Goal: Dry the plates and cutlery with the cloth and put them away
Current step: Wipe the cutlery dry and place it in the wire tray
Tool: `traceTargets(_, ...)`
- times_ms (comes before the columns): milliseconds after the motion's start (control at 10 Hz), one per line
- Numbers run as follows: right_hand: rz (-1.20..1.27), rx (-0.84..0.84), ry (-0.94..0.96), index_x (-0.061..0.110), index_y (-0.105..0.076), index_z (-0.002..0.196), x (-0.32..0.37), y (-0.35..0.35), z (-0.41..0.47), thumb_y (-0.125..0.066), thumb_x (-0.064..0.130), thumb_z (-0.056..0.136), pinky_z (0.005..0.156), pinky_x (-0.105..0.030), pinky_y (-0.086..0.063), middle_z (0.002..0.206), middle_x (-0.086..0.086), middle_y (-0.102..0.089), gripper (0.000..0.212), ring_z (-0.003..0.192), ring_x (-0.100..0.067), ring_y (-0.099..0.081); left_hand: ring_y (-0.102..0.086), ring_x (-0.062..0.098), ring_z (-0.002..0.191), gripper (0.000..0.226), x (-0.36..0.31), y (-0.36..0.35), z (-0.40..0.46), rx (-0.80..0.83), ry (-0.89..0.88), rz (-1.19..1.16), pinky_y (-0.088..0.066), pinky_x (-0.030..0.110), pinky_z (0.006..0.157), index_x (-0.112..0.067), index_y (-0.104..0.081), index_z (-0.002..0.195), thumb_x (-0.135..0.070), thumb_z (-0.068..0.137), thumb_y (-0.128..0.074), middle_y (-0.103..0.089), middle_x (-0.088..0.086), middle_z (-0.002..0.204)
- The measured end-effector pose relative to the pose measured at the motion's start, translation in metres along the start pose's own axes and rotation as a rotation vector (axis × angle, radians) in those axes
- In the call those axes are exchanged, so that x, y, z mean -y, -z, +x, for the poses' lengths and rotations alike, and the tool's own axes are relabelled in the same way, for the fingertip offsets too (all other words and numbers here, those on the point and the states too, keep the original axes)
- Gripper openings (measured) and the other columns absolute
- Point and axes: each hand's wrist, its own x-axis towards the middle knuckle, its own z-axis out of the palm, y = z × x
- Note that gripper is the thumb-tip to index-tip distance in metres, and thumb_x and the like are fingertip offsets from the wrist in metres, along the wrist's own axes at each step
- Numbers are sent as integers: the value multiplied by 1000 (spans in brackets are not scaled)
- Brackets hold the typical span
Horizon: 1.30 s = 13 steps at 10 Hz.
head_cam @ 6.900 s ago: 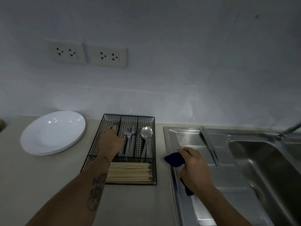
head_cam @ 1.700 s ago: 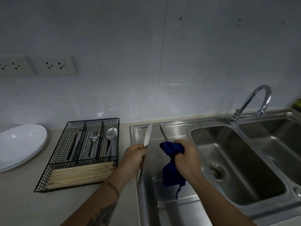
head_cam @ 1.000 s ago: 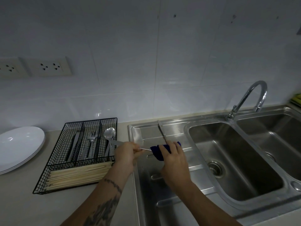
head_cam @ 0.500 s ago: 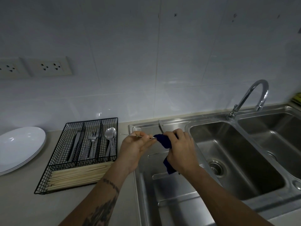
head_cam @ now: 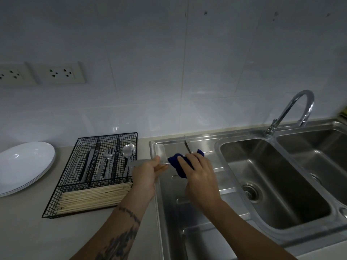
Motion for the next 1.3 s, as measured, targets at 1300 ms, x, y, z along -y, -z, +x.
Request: traceTargets(1300, 188, 147, 121, 7, -68, 111, 89, -97, 84, -74, -9, 41, 85, -44, -54, 110, -10, -64, 72, 101, -32, -59, -63, 33, 101, 24, -115, 190, 171, -454, -114, 945, -43, 31, 75, -9, -56, 74, -17, 95, -48, -66, 16, 102)
